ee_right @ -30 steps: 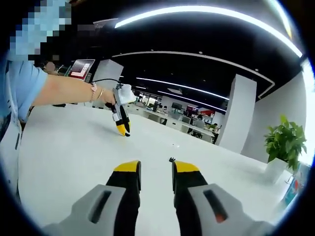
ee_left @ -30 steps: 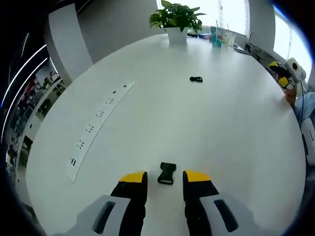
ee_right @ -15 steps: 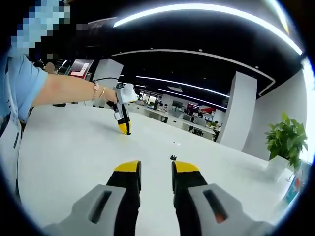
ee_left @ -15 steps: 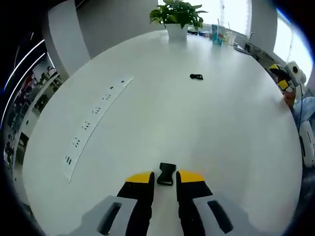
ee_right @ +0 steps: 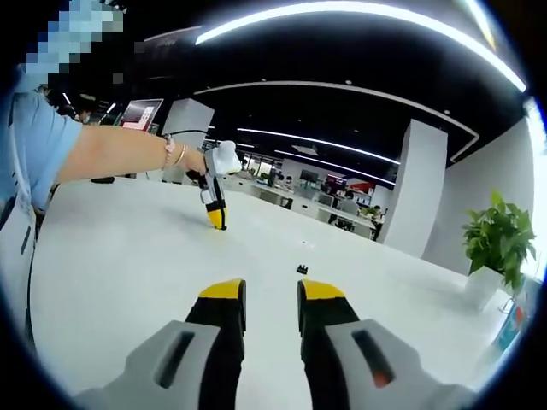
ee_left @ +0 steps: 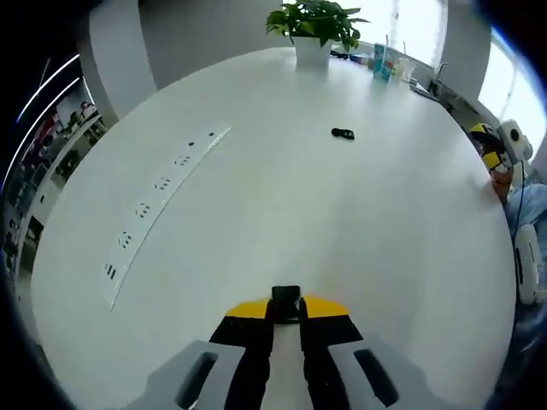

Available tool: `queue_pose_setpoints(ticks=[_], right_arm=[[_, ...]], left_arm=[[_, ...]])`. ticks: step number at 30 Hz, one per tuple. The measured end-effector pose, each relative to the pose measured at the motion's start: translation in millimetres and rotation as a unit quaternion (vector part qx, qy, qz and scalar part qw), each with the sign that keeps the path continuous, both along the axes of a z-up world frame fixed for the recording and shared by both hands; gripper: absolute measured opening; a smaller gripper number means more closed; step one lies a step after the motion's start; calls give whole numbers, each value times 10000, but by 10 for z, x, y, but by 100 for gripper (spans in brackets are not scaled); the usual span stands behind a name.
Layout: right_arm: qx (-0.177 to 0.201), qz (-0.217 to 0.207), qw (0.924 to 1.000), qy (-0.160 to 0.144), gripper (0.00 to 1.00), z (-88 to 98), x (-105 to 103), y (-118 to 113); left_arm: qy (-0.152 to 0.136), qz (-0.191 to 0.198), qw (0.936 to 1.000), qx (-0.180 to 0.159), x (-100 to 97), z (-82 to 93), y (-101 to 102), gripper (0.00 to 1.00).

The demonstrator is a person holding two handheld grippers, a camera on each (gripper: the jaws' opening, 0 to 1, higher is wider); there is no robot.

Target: Snap the two parts of the plastic buckle together until the buckle closes and remains connected.

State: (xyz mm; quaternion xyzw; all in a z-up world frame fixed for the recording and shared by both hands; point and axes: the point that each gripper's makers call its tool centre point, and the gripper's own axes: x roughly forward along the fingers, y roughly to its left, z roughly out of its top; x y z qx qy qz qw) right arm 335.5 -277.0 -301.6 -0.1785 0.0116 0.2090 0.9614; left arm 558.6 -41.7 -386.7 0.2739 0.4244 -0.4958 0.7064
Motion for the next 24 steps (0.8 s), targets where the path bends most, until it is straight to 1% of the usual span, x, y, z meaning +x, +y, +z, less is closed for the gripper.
queue_pose_setpoints(ticks=[5,9,13,24], right_arm=[[-13,9,10000,7,24,0,-5,7],[-11,1,10000,18,24,-4,-4,4],[-35,2,10000,60,24,-26,3,8],[-72,-80,9998,155,23,-66,33,-41]], left_arm=[[27,74,10000,-11,9,8,9,10],[20,130,9999,30,-29,0,9,9],[14,125,9999,85,-10,13,27,9],[118,27,9995,294,-186,17,129,9]])
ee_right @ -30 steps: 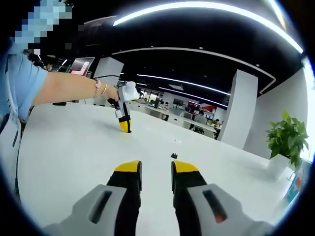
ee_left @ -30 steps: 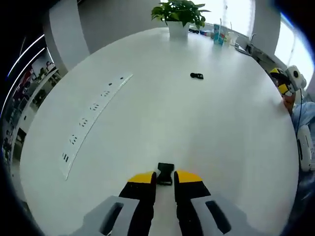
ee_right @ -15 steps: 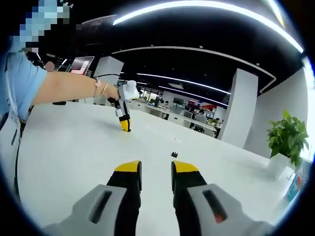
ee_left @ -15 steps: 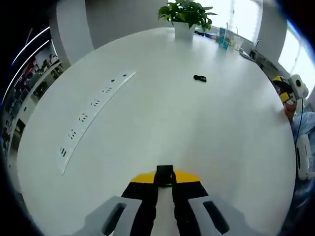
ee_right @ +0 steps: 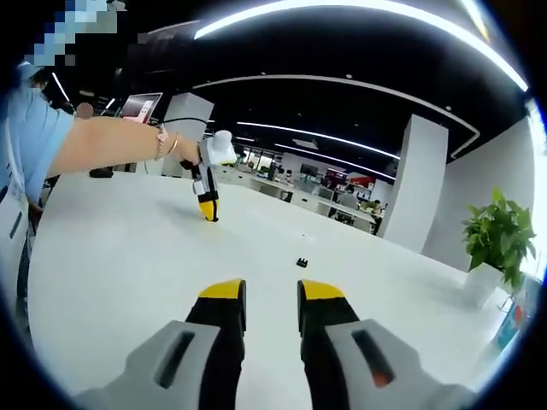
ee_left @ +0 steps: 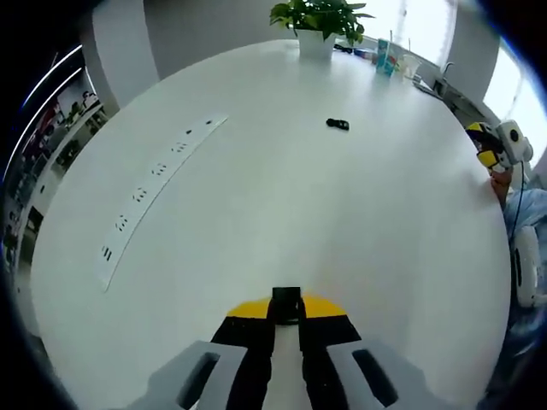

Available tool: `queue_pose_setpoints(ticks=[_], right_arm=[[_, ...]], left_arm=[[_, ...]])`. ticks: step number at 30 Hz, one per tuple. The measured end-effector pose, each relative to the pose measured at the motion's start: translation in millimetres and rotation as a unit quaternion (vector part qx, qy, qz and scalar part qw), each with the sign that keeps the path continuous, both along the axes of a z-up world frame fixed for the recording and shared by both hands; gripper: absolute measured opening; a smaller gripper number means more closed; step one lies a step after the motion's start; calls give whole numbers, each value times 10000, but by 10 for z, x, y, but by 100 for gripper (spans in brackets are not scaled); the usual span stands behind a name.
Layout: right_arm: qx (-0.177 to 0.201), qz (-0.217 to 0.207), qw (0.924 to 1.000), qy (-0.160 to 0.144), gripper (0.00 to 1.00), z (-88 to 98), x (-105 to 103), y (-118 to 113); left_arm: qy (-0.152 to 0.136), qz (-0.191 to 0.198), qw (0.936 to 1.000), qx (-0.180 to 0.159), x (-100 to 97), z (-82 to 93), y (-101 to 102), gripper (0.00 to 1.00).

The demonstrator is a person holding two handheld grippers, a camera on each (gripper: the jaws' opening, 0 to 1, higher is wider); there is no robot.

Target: Snap the two parts of the plastic buckle together until the buckle closes and remains connected.

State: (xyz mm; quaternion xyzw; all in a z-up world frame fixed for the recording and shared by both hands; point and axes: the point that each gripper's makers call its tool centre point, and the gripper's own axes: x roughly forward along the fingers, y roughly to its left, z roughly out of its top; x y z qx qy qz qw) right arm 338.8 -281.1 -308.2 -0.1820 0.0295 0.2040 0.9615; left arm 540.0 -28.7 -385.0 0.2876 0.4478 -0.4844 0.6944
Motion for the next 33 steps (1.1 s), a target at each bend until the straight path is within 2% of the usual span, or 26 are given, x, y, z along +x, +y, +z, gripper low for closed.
queue_pose_setpoints(ticks=[19,33], right_arm=[[-26,-241,9996,133,23,-55,55,-99],[-140,-354,9990,225,23,-119,76,-146]], left_arm=[[-79,-192,9995,237,-494,-7,295,9],[-81,-378,9988,316,-777,-14,453,8]])
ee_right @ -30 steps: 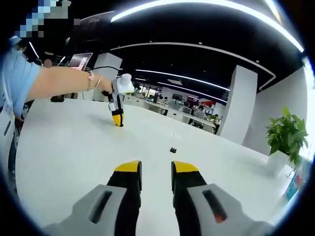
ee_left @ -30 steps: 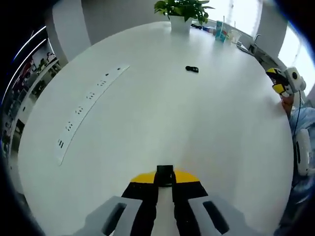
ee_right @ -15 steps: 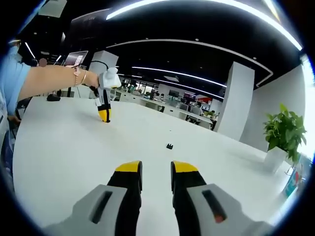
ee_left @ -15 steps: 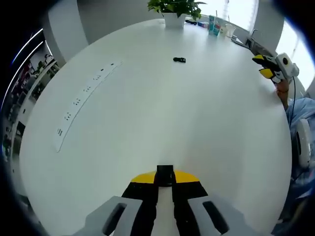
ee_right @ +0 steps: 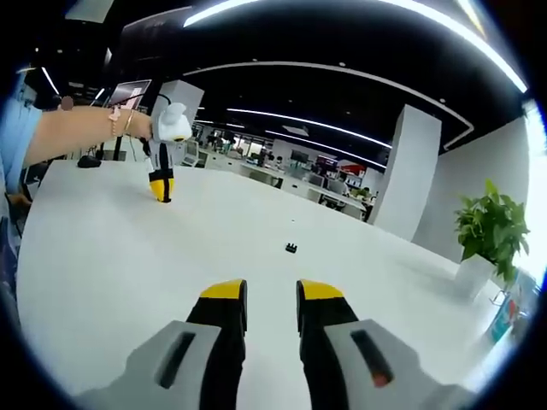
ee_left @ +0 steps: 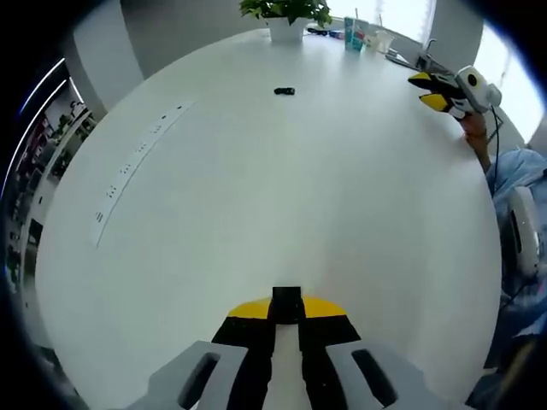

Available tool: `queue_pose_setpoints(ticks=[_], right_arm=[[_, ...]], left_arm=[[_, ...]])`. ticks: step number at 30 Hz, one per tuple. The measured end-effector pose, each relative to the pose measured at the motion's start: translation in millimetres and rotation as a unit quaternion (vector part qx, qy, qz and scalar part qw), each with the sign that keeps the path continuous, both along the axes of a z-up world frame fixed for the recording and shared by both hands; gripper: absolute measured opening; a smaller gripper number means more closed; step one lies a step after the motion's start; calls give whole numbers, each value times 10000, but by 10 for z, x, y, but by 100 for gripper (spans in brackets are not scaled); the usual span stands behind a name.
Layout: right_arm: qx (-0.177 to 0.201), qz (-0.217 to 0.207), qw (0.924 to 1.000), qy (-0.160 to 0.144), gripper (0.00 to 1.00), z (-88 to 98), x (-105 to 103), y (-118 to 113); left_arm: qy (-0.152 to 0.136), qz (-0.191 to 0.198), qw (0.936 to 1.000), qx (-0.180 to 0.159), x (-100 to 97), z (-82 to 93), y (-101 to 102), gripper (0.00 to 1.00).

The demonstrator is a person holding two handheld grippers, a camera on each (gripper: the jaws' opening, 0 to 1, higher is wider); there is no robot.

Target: Snap the two parts of the plastic buckle together until the buckle closes and remains connected.

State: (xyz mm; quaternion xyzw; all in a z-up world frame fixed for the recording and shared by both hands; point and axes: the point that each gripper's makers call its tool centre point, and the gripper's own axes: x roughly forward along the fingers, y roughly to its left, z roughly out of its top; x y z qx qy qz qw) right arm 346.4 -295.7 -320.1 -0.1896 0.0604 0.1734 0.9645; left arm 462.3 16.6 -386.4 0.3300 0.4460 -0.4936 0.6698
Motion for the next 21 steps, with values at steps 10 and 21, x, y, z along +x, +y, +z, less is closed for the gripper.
queue_pose_setpoints(ticks=[10,21], right_arm=[[-11,-17,10000,-22,23,7,-8,-24],[-10,24,10000,-73,23,22,-17,-3]], left_arm=[[1,-149,9999,56,-254,-8,104,8],[98,-299,9992,243,-463,-10,231,8]])
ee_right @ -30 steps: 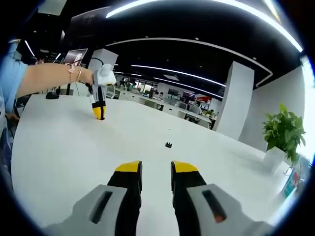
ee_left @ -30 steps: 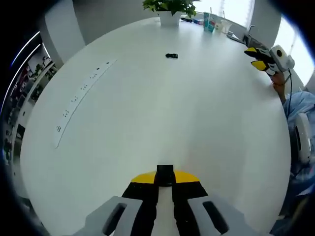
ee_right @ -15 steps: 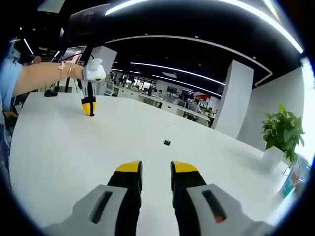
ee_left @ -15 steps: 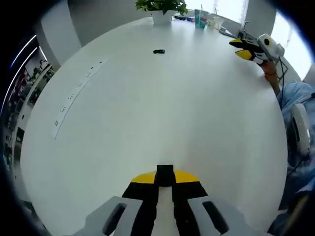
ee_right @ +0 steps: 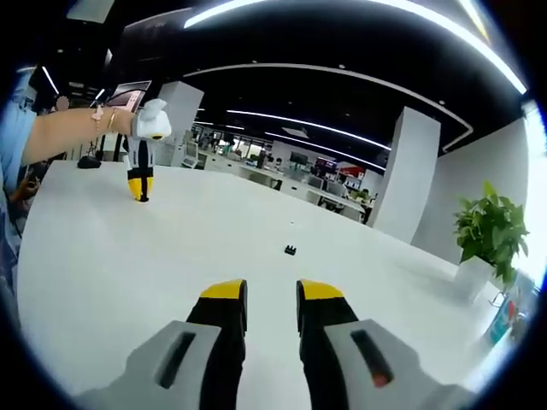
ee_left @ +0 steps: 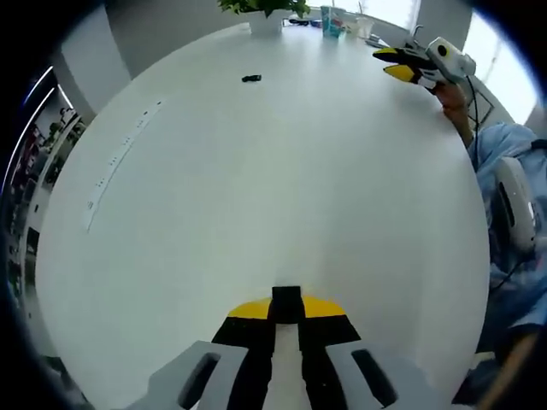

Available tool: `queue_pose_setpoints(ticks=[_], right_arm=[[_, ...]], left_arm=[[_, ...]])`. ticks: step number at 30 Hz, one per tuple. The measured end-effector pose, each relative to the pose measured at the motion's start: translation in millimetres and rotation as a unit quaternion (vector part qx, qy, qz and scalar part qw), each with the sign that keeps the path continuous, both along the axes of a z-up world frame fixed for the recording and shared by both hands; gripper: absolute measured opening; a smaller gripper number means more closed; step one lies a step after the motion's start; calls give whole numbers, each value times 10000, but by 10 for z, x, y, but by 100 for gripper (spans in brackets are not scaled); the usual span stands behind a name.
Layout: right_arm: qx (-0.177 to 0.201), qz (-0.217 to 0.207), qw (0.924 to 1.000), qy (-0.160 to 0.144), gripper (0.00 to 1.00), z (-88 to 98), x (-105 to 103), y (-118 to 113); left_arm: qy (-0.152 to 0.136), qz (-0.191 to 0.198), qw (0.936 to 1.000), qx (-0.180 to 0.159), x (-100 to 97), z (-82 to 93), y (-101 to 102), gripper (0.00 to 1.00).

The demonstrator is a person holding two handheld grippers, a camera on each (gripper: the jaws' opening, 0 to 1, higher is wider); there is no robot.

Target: Snap the two parts of the plastic buckle together until the buckle closes and remains connected.

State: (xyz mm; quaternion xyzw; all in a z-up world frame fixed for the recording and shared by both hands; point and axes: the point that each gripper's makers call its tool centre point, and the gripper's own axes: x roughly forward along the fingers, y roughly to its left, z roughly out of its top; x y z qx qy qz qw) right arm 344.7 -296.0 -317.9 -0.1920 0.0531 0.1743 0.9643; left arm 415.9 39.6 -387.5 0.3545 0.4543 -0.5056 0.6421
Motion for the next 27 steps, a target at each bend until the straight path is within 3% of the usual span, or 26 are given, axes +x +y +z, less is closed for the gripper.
queue_pose_setpoints(ticks=[27], right_arm=[[-138,61,9999,-50,23,2,-11,51]], left_arm=[[-82,-299,9995,7,-561,20,196,8]])
